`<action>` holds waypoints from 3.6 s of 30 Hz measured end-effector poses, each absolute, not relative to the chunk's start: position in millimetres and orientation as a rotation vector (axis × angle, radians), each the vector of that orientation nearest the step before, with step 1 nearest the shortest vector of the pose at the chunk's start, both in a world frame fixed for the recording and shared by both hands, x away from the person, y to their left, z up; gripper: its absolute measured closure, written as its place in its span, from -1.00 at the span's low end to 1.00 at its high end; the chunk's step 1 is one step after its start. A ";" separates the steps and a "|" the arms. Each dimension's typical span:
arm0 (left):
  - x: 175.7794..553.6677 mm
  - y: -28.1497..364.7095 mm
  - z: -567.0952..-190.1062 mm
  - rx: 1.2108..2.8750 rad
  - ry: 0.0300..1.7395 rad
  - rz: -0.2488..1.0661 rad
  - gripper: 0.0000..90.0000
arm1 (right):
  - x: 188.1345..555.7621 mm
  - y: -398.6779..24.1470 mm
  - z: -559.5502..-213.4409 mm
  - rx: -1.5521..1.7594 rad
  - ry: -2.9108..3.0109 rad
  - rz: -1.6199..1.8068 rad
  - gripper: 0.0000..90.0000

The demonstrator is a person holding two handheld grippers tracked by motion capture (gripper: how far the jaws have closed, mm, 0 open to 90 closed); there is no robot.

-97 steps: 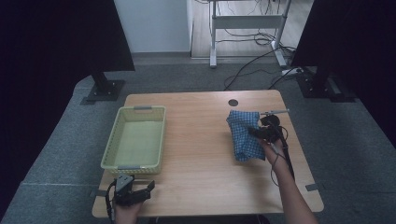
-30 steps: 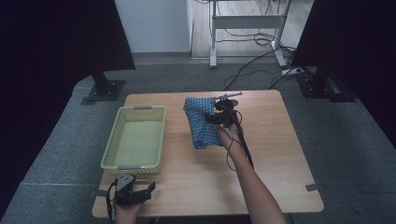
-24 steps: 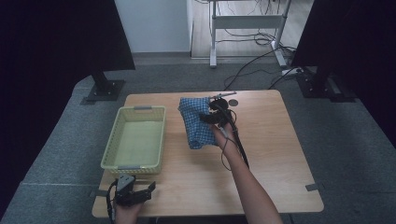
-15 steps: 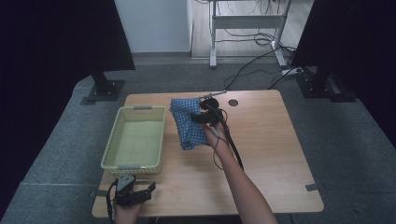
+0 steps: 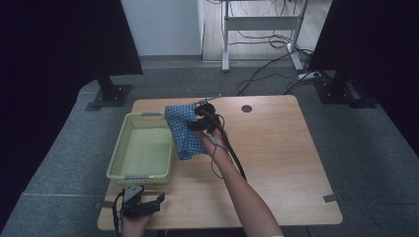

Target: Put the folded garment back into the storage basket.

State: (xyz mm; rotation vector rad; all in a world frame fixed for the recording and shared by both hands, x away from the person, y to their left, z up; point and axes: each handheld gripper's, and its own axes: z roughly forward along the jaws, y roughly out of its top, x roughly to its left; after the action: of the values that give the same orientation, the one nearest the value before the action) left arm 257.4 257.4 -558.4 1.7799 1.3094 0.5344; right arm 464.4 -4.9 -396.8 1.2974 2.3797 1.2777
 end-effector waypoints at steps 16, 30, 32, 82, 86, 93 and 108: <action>257.7 257.5 -558.5 1.784 1.306 0.530 -0.84 | 459.6 57.4 -396.1 1.228 2.460 1.317 0.55; 257.6 257.7 -558.4 1.787 1.294 0.517 -0.84 | 449.7 107.7 -402.2 1.171 2.515 1.353 0.54; 257.7 258.0 -558.4 1.786 1.295 0.514 -0.84 | 448.0 114.8 -403.3 1.164 2.525 1.357 0.54; 259.2 258.1 -558.4 1.799 1.283 0.487 -0.84 | 453.4 161.9 -464.5 1.258 2.593 1.254 -0.42; 259.2 257.9 -558.4 1.802 1.282 0.488 -0.84 | 449.8 161.3 -463.1 1.238 2.598 1.229 -0.61; 259.3 257.8 -558.5 1.806 1.283 0.490 -0.84 | 448.4 152.2 -460.1 1.219 2.628 1.257 -0.90; 259.3 257.5 -558.8 1.805 1.288 0.490 -0.84 | 440.6 118.4 -446.8 1.212 2.595 1.323 -0.97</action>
State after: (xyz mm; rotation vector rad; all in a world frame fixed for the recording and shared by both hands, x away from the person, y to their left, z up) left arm 259.3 257.5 -558.8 1.8048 1.2878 0.4896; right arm 440.6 118.4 -446.8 1.2120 2.5953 1.3229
